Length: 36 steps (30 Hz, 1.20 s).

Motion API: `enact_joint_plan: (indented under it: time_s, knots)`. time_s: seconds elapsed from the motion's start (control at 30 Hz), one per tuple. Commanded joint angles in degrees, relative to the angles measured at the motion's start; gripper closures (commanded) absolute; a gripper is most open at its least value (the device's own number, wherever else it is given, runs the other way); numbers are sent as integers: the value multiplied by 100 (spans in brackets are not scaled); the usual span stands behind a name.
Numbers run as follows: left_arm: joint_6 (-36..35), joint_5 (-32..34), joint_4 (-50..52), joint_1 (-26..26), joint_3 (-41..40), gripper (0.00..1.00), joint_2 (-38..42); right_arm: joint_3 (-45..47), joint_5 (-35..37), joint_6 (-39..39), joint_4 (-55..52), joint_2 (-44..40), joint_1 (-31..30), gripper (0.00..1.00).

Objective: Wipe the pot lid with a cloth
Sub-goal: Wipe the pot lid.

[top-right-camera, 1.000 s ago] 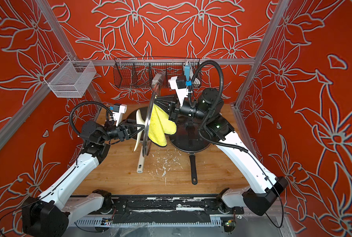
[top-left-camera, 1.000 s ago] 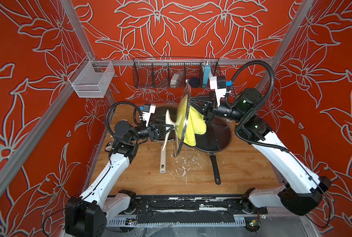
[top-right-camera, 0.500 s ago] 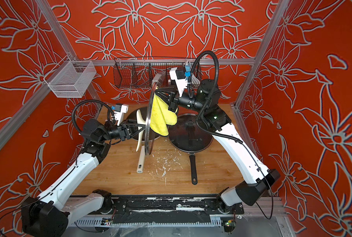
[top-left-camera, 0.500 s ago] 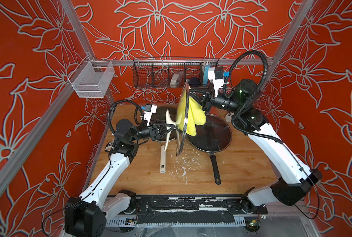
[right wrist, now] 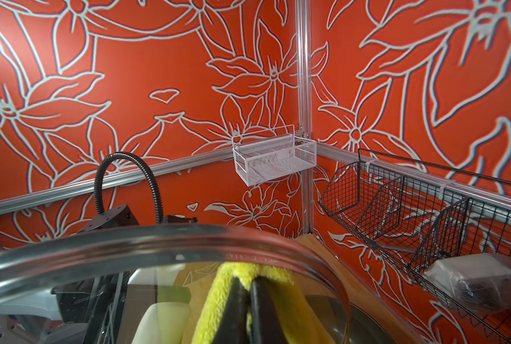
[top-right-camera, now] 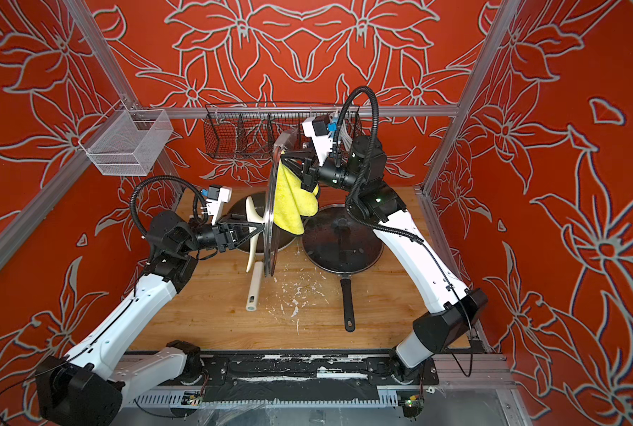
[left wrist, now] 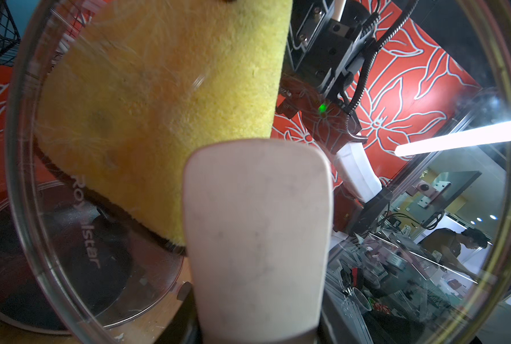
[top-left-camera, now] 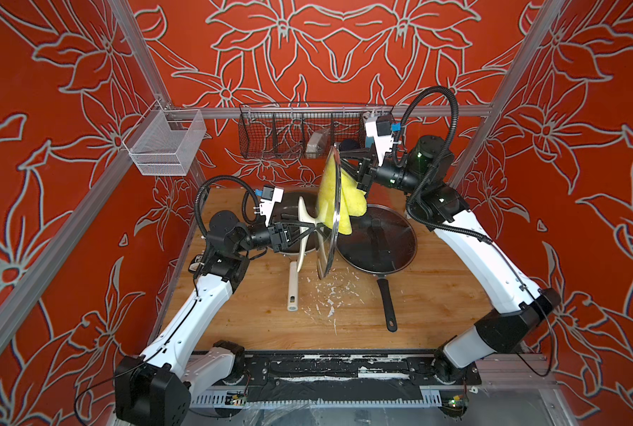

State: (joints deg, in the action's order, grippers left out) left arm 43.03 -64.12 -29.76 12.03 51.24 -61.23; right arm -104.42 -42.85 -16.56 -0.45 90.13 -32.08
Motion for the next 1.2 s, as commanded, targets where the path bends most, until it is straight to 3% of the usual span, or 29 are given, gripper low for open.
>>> enact_joint_plan:
  time_s: [0.0,1.17]
  knots:
    - [-479,-628,-953,221,465,100,406,-192,242,109,56,218,50,100]
    - [-444,-304,-1278,216,698,100,389,981,87,-430,983,674,96,100]
